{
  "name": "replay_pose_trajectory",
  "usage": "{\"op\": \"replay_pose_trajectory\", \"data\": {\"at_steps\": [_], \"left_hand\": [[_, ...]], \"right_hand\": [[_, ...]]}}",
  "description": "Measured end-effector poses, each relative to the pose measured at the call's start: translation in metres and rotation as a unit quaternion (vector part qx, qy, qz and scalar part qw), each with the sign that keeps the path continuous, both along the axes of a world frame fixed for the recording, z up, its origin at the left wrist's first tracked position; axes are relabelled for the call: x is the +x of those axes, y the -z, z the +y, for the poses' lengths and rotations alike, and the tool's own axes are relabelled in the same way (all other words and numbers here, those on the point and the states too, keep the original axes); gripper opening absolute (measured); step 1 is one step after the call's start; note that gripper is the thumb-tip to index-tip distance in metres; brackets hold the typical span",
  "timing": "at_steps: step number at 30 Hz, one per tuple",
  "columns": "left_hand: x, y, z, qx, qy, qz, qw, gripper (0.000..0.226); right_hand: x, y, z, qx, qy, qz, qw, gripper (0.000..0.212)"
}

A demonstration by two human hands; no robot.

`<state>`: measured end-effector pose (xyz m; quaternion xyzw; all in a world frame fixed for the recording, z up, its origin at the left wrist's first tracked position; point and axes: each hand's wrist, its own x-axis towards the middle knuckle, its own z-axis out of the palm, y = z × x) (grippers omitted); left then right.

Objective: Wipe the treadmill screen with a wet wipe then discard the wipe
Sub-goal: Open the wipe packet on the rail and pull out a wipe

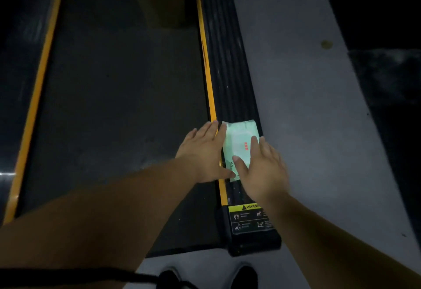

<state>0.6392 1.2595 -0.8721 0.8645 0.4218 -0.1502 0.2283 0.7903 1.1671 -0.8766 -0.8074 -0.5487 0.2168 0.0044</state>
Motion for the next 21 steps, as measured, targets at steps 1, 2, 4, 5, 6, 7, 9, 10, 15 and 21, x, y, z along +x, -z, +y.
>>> {"op": "replay_pose_trajectory", "data": {"at_steps": [1,2,4,5,6,7,9,10,15,21], "left_hand": [[0.002,0.013,0.003,-0.003,0.001,0.003,1.000,0.131],[0.004,0.024,0.006,-0.007,0.001,0.004,1.000,0.133],[0.007,0.046,0.010,-0.016,-0.004,-0.001,1.000,0.135],[0.010,0.055,0.011,-0.015,-0.007,-0.006,1.000,0.136],[0.012,0.063,0.012,-0.012,-0.007,-0.012,1.000,0.135],[0.015,0.069,0.012,-0.010,-0.007,-0.020,1.000,0.135],[0.020,0.078,0.013,-0.008,-0.010,-0.038,0.999,0.131],[0.021,0.081,0.014,-0.008,-0.013,-0.045,0.999,0.129],[0.025,0.085,0.018,-0.008,-0.014,-0.041,0.999,0.129],[0.027,0.086,0.020,-0.002,-0.005,-0.029,1.000,0.135]], "right_hand": [[0.002,0.013,0.005,0.013,0.017,0.004,1.000,0.074],[0.004,0.025,0.009,0.022,0.029,0.004,0.999,0.074],[0.007,0.043,0.018,0.028,0.045,-0.004,0.999,0.077],[0.008,0.049,0.023,0.028,0.051,-0.016,0.998,0.080],[0.008,0.054,0.028,0.030,0.056,-0.034,0.997,0.083],[0.007,0.059,0.033,0.033,0.057,-0.056,0.996,0.085],[0.004,0.065,0.041,0.038,0.062,-0.097,0.993,0.083],[0.002,0.067,0.044,0.041,0.061,-0.109,0.991,0.080],[0.011,0.068,0.042,0.088,0.057,-0.055,0.993,0.059],[0.066,0.055,0.037,0.078,0.177,0.111,0.975,0.028]]}}
